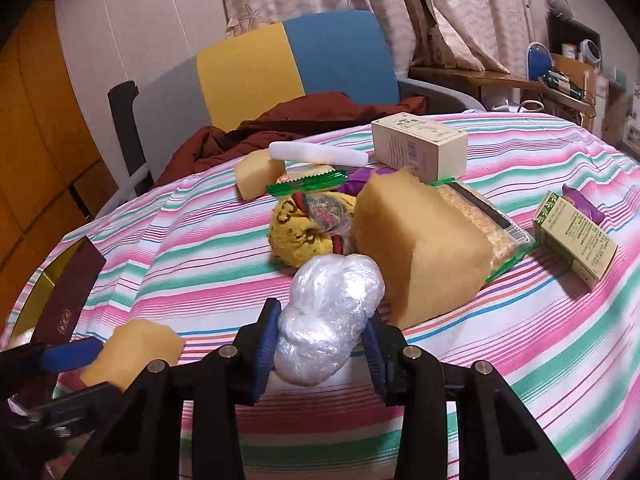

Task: Organize objects
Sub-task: 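Grasp a clear plastic bag with the right tool while the left tool grasps a yellow sponge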

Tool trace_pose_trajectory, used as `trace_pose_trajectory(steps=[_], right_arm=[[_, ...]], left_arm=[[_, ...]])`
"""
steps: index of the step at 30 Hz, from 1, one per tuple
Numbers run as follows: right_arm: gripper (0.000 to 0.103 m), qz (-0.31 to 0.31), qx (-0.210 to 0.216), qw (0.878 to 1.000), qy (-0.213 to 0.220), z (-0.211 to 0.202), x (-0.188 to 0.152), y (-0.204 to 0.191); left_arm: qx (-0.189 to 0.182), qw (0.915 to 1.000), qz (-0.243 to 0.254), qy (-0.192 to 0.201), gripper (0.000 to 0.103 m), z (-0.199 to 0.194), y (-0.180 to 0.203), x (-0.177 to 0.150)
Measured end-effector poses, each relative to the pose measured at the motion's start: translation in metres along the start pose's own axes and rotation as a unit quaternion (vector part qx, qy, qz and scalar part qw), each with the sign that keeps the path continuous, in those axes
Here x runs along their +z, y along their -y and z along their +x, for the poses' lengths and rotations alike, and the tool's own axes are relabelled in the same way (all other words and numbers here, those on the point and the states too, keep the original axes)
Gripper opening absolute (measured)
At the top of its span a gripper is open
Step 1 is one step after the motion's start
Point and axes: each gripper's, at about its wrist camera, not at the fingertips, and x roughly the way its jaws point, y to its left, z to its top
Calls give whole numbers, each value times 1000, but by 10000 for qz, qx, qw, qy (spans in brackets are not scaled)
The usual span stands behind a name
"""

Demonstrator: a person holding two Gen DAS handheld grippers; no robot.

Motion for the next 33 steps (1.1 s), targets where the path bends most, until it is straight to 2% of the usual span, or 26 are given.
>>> trace_pose_trajectory(steps=[5, 6, 12, 17, 19, 21, 23, 29, 33], right_arm=[[41, 0, 1, 10000, 23, 1, -2, -1], [41, -7, 0, 10000, 36, 0, -2, -1], [41, -74, -12, 10000, 63, 1, -4, -4], [41, -127, -56, 9999, 100, 0, -5, -6], [41, -166, -81, 9998, 117, -1, -5, -8], [41, -200, -99, 9997, 133, -2, -5, -9], [41, -240, -127, 9995, 155, -5, -6, -12], [41, 29, 130, 9999, 74, -18, -13, -19], [41, -77, 289, 9995, 25, -26, -17, -34]], left_arm=[[120, 9998, -94, -132, 76, 19, -14, -8], [21, 9999, -99, 35, 76, 16, -17, -12], [-134, 9988, 187, 432, 75, 10, -21, -27], [-193, 9987, 109, 461, 76, 10, -22, -26], [-245, 9984, 63, 496, 74, 8, -25, -26], [-297, 9980, -79, 559, 63, 8, -29, -27], [-418, 9971, -219, 603, 60, 7, -35, -28], [-511, 9962, -250, 663, 58, 1, -40, -34], [-492, 9960, -411, 623, 58, -6, -47, -41]])
